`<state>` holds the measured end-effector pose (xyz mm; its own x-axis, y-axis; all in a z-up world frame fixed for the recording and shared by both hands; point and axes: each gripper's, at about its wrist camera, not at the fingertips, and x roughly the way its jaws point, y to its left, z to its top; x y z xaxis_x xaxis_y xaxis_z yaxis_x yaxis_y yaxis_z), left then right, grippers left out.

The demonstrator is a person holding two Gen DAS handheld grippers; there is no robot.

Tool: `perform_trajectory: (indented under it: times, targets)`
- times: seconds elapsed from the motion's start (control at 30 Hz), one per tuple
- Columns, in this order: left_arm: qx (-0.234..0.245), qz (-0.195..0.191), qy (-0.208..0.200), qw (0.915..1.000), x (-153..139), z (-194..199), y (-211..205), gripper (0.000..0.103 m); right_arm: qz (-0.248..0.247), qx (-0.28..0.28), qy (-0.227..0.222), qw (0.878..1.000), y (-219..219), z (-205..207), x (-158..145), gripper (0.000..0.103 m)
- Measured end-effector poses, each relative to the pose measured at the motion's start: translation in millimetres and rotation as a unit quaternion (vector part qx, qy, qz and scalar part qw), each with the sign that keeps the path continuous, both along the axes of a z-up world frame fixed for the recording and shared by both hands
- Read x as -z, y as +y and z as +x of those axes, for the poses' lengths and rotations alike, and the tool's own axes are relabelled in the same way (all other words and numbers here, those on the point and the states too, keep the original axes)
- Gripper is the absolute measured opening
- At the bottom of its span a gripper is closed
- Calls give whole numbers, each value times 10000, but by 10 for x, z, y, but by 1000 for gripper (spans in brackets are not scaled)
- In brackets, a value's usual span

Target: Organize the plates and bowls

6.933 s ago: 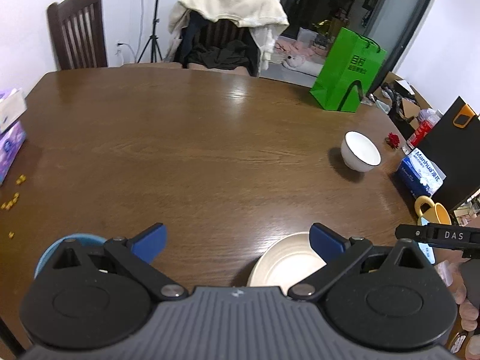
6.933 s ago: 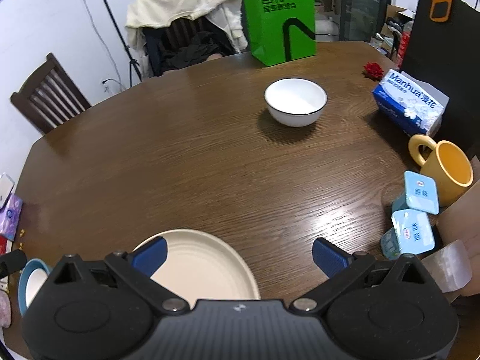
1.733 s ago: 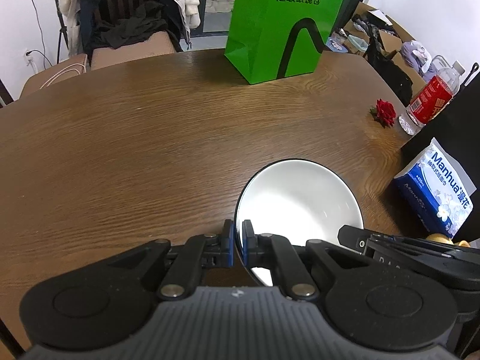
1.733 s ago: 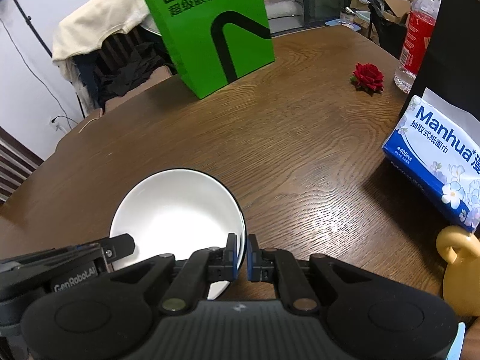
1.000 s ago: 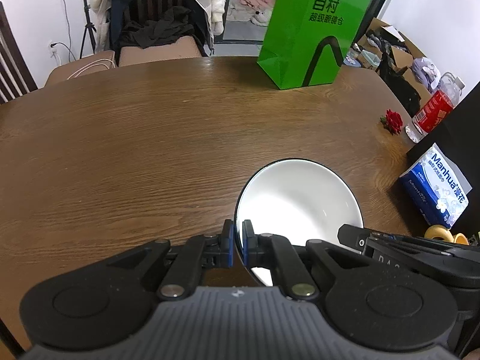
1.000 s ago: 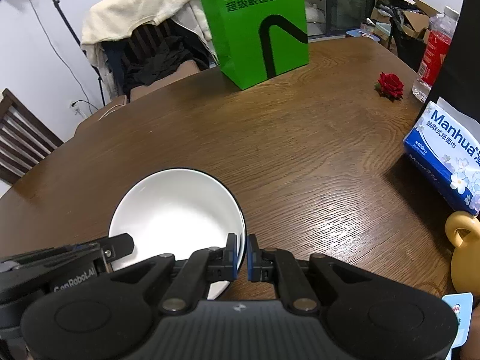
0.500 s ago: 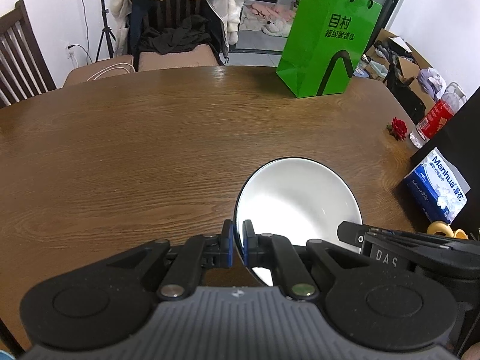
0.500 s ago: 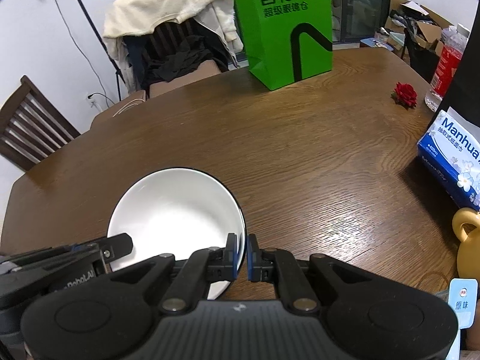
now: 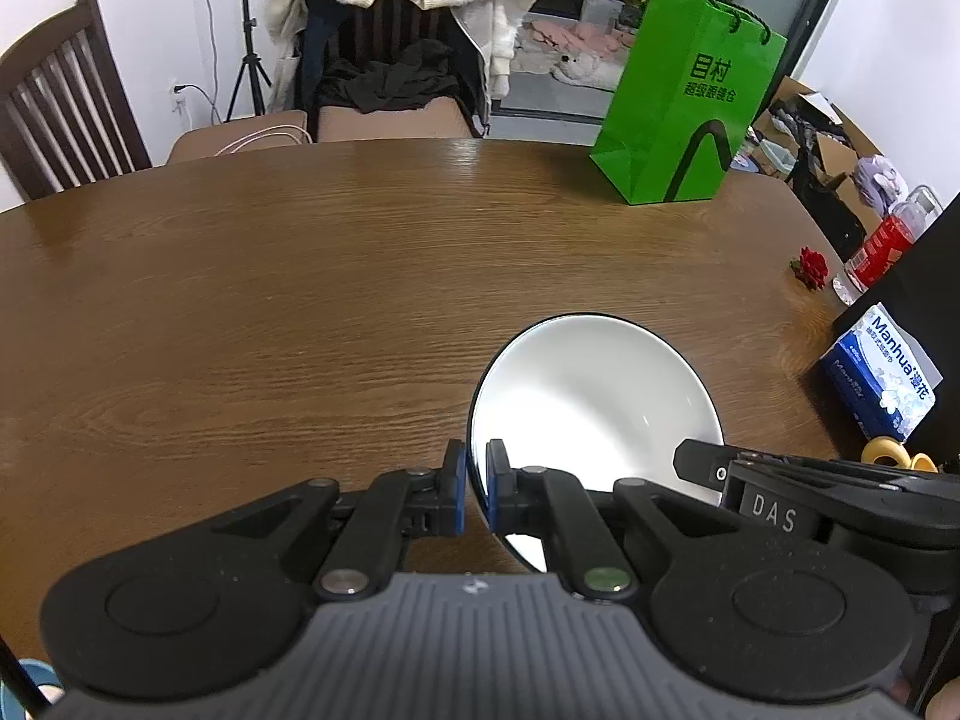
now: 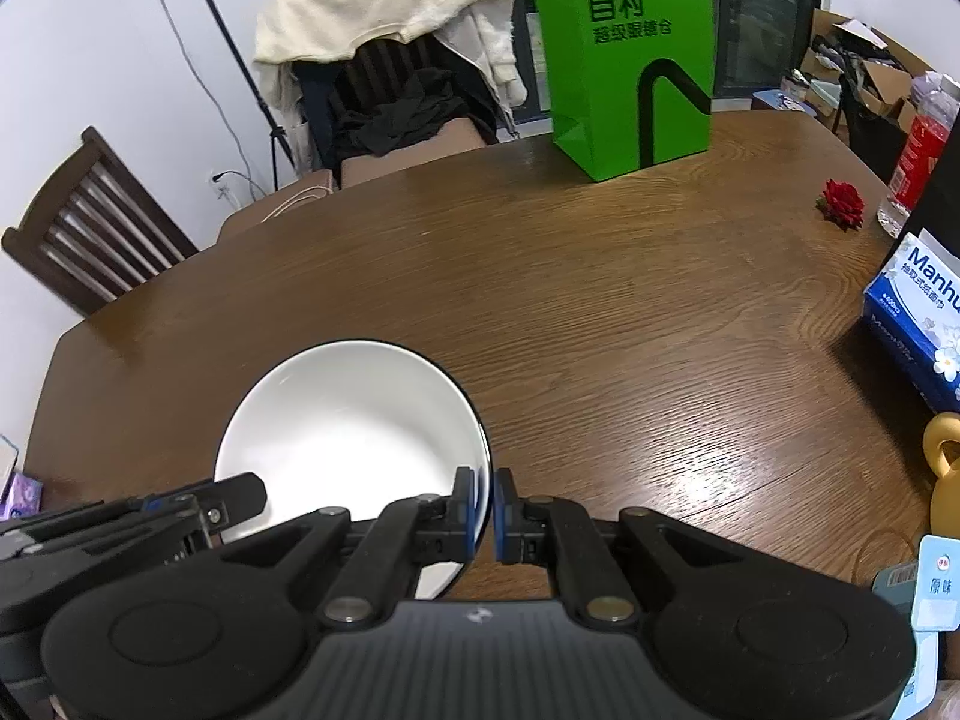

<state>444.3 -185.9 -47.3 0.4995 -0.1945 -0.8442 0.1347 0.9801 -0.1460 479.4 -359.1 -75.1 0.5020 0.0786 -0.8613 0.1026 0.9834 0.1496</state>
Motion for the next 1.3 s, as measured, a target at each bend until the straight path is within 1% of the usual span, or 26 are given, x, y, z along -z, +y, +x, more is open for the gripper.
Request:
perform_trajectory:
  times: [0.6, 1.3]
  targets:
    - [-374, -54, -96, 9992, -194, -488, 631, 7, -55, -425, -102, 9990, 669, -390, -186, 6]
    - [-923, -21, -155, 9956, -293, -959, 1385, 7, -7, -1027, -118, 9946, 1465, -763, -248, 6]
